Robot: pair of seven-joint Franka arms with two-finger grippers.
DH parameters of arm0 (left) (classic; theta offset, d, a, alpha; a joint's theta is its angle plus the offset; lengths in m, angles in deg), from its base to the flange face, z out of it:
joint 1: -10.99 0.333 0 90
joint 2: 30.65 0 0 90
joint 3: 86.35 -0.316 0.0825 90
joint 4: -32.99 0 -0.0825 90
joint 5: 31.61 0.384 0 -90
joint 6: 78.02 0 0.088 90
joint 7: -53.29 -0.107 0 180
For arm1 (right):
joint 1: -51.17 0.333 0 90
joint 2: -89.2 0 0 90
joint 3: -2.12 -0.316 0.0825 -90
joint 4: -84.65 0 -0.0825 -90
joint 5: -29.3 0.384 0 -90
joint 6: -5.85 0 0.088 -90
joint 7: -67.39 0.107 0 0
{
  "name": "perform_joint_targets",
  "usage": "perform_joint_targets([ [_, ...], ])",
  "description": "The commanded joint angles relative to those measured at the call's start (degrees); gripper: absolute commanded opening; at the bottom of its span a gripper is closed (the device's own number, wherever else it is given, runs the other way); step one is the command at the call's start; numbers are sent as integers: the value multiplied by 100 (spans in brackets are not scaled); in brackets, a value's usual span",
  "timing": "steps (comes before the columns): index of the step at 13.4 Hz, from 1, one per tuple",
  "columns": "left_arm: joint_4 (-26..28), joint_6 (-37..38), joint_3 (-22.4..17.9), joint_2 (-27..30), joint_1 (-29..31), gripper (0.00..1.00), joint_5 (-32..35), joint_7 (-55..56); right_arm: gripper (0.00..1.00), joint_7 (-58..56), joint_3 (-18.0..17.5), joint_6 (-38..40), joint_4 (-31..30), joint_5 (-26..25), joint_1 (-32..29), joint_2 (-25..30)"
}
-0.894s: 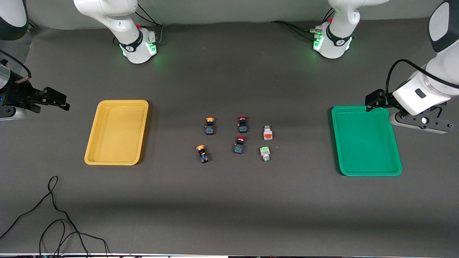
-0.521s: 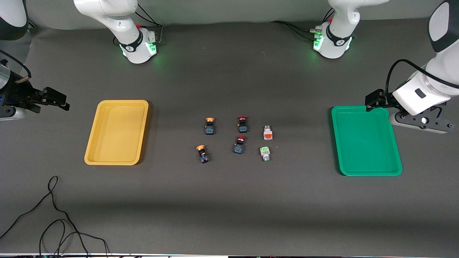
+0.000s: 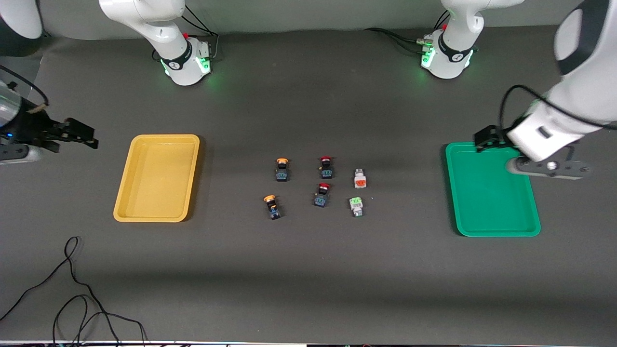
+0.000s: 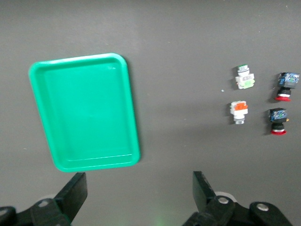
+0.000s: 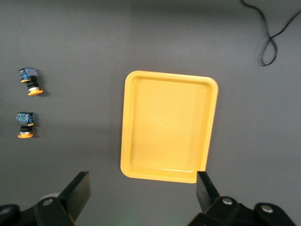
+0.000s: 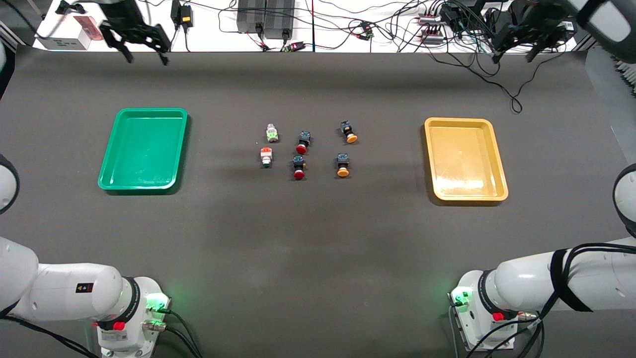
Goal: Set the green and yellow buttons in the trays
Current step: 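Move the left gripper and the right gripper toward the buttons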
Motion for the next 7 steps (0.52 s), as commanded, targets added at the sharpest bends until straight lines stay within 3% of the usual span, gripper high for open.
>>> perform_joint_targets([
  [1,-64,-351,-18,-352,-351,100,-36,472,100,1033,14,-219,-324,89,698,13],
  [5,-47,-1211,-18,-1186,-992,100,-62,1306,100,3203,14,-1378,-1150,89,2192,4],
  [7,-38,-1843,-18,-1773,-1300,100,-44,1842,100,4092,14,-1565,-1188,98,2913,-127],
])
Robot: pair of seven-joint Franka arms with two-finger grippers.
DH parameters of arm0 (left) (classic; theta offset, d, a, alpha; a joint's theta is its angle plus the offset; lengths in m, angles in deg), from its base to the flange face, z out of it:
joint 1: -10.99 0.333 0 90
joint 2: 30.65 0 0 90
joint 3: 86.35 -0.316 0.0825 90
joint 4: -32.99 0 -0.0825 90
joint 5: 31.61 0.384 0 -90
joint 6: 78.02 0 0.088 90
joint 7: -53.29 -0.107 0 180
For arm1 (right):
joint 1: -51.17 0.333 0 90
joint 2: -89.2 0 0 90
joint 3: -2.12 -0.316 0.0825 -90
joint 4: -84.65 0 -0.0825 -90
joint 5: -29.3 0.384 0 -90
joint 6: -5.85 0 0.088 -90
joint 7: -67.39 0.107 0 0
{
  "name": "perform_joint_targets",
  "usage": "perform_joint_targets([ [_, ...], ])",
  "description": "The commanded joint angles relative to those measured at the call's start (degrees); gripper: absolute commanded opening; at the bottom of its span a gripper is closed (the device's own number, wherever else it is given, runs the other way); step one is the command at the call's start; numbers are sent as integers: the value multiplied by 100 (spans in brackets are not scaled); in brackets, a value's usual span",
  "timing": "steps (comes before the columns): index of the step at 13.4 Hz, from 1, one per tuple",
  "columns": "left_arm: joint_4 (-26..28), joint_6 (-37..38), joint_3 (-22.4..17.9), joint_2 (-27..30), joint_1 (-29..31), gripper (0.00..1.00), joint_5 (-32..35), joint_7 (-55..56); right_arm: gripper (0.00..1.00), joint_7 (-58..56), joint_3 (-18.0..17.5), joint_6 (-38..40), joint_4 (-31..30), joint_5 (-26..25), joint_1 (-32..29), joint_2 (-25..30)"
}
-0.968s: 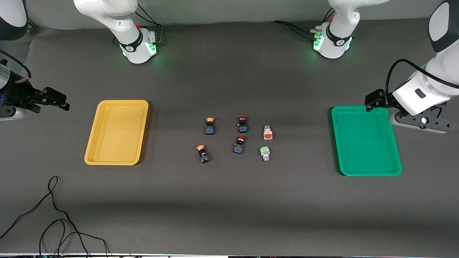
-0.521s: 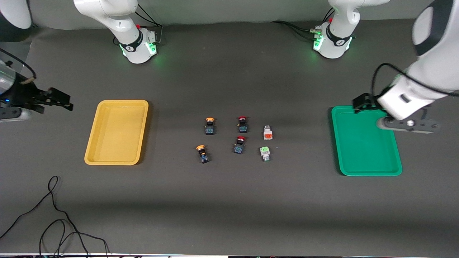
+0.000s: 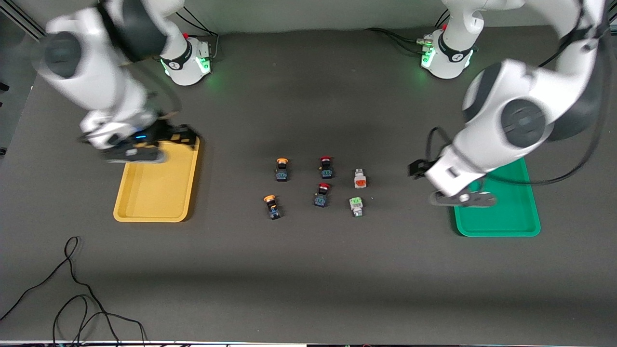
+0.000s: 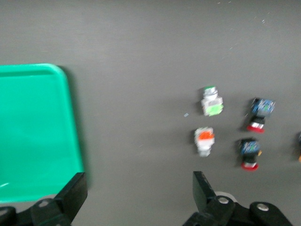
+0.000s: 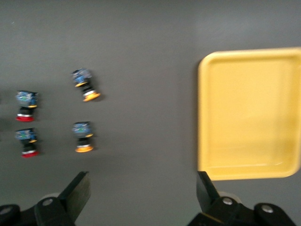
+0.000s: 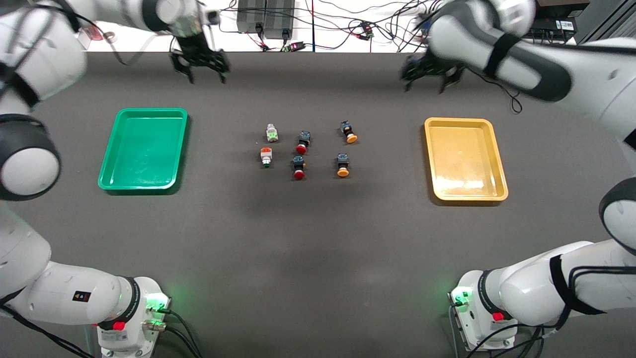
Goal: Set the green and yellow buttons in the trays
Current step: 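Grasp the green button with the left gripper while the right gripper grasps a yellow button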
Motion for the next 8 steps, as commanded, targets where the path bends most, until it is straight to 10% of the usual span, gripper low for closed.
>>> perform_joint_targets([
  [1,-68,-770,-61,-747,-409,100,-17,551,100,1176,70,-245,-92,42,834,-39],
  [8,-77,-2494,-61,-2084,-928,100,53,1262,100,2323,78,-981,-144,33,1646,-600],
])
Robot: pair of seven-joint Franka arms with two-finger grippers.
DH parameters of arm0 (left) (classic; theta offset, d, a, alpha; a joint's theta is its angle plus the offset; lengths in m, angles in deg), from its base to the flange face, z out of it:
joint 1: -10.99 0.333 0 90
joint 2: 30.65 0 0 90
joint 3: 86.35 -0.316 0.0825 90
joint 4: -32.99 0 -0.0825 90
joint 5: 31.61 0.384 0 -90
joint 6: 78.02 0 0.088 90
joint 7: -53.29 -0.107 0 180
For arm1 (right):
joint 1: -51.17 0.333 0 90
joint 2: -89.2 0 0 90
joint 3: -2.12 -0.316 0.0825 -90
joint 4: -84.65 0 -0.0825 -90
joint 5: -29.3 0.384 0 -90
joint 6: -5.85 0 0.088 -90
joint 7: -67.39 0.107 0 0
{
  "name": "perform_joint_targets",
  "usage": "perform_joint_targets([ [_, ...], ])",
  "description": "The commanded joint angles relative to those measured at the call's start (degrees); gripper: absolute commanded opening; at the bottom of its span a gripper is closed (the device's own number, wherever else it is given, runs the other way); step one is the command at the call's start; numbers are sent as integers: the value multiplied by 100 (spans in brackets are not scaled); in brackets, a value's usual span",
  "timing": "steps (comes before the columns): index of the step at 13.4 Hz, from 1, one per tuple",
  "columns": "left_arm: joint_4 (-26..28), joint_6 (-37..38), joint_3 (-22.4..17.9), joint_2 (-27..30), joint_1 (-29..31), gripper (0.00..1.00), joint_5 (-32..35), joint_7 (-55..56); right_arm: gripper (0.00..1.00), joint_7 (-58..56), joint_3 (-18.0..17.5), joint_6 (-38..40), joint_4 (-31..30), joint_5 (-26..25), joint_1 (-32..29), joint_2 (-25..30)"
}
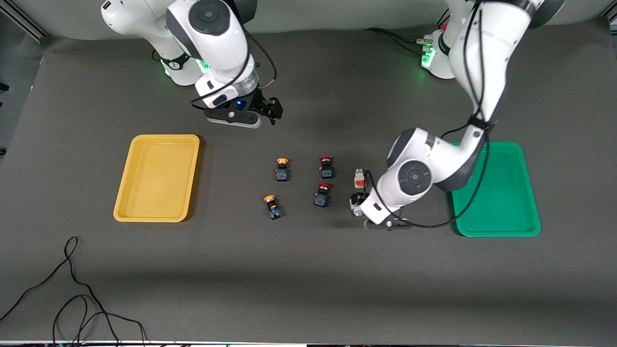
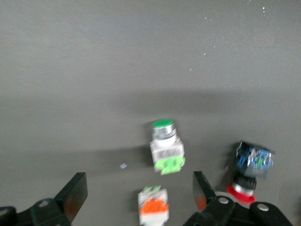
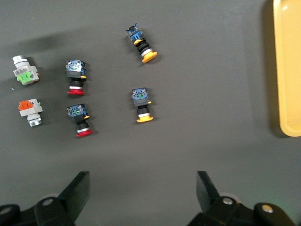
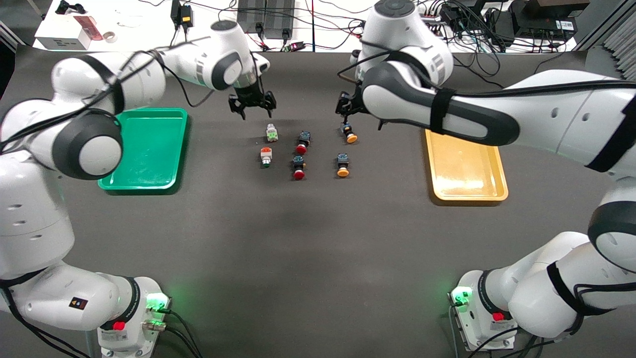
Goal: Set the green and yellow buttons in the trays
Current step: 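Grasp the green button with the left gripper while the right gripper grasps a yellow button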
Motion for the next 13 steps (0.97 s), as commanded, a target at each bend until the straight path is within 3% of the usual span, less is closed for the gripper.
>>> perform_joint_targets([
  [1,-110,-500,-75,-358,-310,100,49,408,100,58,80,-628,-75,-37,30,-550],
  [7,-101,-924,-93,-773,-346,99,180,409,100,-180,132,-2580,-331,-64,48,-2071],
  [8,-101,-915,-101,-773,-346,53,224,400,100,-180,132,-2817,-339,-247,48,-2309],
  [9,-101,-915,-101,-773,-346,1,250,400,100,-171,132,-2915,-348,-379,56,-2450],
  [13,-127,-793,-110,-677,-372,0,259,409,100,-171,132,-3521,-453,-521,48,-2890],
])
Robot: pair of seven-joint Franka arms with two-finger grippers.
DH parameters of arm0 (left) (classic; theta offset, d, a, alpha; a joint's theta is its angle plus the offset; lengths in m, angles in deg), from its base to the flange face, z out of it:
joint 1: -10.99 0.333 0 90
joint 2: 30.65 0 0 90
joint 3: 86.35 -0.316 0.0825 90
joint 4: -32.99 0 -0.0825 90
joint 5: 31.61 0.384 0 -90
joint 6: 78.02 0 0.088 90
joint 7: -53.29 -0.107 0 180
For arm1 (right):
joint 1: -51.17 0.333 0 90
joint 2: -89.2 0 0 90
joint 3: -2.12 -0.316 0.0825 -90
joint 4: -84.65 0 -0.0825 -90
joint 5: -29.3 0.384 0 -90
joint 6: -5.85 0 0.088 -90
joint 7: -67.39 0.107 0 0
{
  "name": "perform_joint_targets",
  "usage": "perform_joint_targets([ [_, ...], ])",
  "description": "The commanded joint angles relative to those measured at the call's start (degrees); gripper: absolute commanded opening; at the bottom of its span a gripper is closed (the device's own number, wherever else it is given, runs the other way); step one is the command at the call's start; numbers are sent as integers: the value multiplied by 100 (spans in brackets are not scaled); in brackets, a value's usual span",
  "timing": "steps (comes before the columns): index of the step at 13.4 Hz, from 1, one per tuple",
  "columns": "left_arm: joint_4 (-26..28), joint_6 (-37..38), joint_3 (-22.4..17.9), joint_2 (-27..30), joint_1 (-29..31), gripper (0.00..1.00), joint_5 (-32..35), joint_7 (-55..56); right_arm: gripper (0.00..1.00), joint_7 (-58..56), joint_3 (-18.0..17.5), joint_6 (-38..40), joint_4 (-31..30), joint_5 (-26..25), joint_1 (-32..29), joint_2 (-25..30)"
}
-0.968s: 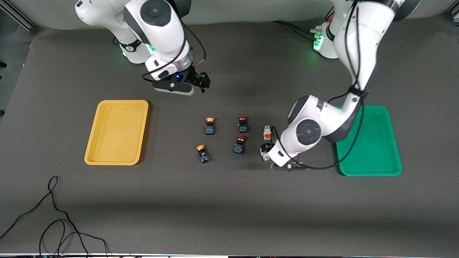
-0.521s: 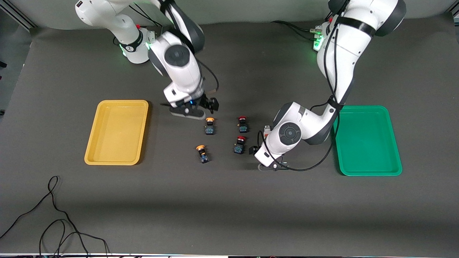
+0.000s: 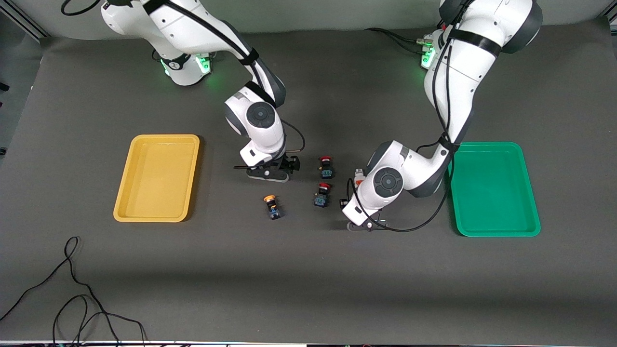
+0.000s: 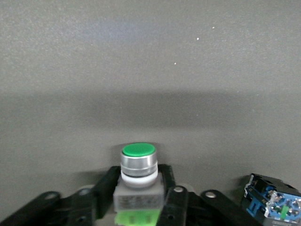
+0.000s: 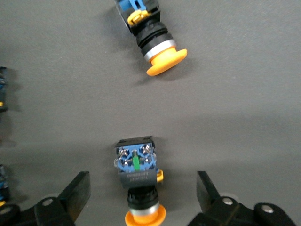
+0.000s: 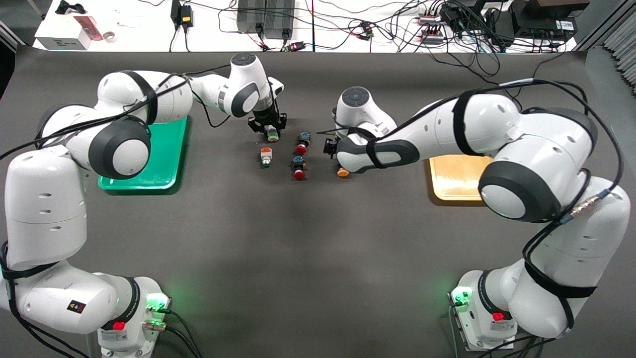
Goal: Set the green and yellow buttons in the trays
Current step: 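Place the green button in the green tray while the right gripper places the yellow button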
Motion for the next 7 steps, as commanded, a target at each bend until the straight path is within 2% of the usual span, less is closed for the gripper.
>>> perform_joint_targets([
  [1,-53,198,-69,118,-65,0,83,130,96,-85,38,-320,-24,-106,42,-200],
  [3,-350,1011,-69,355,-3,0,91,130,48,-103,38,-277,-15,-106,25,-183],
  [4,-570,1625,-69,539,6,0,91,86,34,-120,38,-259,-6,-106,24,-165],
  [5,-702,2301,-69,802,93,0,91,-19,25,-129,38,-259,11,-106,-10,-148],
  [7,-713,3087,-69,1425,373,0,91,-430,24,-234,38,-224,38,-106,-28,-78],
])
